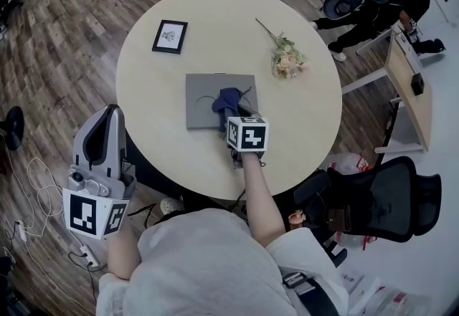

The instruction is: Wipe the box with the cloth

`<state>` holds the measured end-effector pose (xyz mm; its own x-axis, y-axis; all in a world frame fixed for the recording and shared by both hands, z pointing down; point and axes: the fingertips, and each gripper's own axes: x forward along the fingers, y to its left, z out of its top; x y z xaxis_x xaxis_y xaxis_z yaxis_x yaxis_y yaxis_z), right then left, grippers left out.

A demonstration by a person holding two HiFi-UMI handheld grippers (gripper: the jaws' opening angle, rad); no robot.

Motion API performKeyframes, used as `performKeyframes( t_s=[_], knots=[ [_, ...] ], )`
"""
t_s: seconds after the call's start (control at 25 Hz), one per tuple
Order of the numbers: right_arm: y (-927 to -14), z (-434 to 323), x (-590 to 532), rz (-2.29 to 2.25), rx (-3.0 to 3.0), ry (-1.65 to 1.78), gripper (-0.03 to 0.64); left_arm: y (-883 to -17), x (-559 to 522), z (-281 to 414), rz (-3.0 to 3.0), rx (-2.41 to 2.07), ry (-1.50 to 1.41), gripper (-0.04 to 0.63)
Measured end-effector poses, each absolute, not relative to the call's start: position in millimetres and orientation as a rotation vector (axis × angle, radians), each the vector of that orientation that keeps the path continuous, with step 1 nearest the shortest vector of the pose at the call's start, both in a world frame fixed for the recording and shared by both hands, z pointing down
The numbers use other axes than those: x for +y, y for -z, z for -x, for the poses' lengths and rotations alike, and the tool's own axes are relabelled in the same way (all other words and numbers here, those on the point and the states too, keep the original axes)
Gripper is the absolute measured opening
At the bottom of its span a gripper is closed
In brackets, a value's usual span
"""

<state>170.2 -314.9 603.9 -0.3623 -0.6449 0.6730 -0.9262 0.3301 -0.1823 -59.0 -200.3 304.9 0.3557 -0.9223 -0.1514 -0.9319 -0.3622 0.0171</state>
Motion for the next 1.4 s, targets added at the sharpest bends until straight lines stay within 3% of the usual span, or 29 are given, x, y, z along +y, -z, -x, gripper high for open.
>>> performKeyframes(
  t_s=[0.32, 0.56, 1.4],
  knots=[
    [-602, -73, -285, -1.17, -2.234, -0.741, 0.087, -306, -181, 75, 2.498, 1.775, -0.195, 0.002],
    [-628, -51, -275, -1.095, -2.185, -0.693, 0.087, -306, -173, 87, 2.478, 1.814, -0.182, 0.002],
    [-634, -139, -283, -1.293, -2.079, -0.636, 0.089, -308, -193, 62, 2.568, 1.693, -0.207, 0.002]
  ],
)
